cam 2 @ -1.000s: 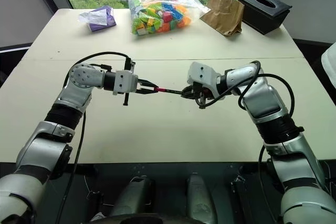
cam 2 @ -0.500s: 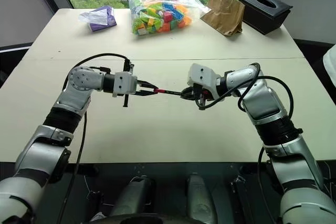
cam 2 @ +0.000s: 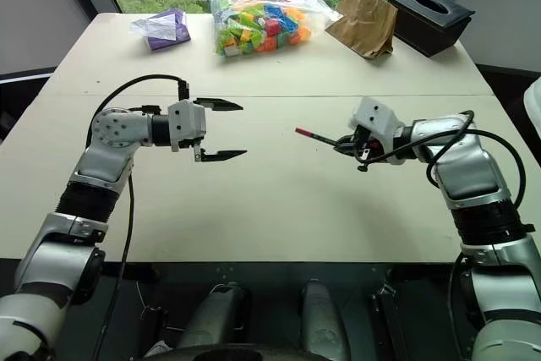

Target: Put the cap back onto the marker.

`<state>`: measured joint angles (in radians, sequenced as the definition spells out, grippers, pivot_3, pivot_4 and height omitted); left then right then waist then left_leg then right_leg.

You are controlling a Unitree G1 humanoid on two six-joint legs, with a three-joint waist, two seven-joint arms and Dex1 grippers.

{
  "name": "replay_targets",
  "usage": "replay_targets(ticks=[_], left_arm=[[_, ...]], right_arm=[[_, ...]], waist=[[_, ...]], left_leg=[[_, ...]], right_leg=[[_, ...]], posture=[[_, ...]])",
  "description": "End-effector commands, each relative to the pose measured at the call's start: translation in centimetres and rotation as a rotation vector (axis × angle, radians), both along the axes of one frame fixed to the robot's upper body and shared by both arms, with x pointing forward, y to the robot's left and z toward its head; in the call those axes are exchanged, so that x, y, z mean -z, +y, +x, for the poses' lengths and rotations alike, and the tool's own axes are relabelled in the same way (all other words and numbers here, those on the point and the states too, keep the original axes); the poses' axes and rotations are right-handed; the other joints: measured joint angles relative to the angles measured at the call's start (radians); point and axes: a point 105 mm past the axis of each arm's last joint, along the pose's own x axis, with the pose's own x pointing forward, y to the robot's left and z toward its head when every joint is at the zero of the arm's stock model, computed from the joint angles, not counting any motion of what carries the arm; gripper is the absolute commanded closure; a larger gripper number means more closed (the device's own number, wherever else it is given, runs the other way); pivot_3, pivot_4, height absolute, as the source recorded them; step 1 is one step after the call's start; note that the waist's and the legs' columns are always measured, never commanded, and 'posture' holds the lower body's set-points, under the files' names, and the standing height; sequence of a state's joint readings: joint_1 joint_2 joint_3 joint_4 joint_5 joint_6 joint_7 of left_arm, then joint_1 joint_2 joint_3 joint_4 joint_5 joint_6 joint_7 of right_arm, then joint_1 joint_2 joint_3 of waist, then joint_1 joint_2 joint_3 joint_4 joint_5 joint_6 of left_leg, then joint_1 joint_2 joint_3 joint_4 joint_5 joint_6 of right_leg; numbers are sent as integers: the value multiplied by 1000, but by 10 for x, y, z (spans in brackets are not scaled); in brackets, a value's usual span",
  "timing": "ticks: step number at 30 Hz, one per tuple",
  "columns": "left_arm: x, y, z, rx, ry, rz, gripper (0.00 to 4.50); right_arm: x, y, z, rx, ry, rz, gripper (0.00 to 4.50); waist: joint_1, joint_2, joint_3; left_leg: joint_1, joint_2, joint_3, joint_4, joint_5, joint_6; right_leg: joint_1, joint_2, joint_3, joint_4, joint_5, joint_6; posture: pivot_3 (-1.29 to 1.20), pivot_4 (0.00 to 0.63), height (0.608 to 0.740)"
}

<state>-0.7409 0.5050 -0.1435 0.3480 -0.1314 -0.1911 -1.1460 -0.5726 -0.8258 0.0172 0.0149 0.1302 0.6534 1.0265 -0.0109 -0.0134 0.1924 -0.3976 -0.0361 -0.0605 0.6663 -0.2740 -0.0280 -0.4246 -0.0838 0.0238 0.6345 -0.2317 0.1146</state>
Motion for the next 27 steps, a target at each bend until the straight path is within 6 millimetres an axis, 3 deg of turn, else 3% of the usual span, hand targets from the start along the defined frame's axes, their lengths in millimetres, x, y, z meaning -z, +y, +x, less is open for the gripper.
replay_targets(ticks=[1,6,10,16,27], left_arm=[[-14,-1,0,-27,22,-101,31],[-11,-1,5,-72,76,-145,31],[-16,-3,4,-66,135,-197,31],[-32,-9,-11,30,255,-289,31],[-35,-4,-20,68,342,-232,31]], right_arm=[[-16,-32,2,240,-60,72,4500],[-5,-89,-4,688,-53,205,4500],[6,-104,-16,887,-51,276,4500],[23,-97,-30,999,9,359,4500],[47,-98,-40,1072,103,394,4500]], waist=[[0,0,0],[-2,0,0],[-2,0,0],[-3,1,-1],[-4,1,-1]], left_leg=[[0,0,0,0,0,0],[0,0,0,0,0,0],[0,0,0,0,0,0],[0,0,0,0,0,0],[1,0,0,0,0,0]], right_leg=[[0,0,0,0,0,0],[0,0,0,0,0,0],[0,0,1,1,0,0],[0,0,1,1,0,0],[0,1,1,1,0,0]], posture=[[0,150,740],[0,150,740],[0,150,740],[0,150,740],[0,150,740]])
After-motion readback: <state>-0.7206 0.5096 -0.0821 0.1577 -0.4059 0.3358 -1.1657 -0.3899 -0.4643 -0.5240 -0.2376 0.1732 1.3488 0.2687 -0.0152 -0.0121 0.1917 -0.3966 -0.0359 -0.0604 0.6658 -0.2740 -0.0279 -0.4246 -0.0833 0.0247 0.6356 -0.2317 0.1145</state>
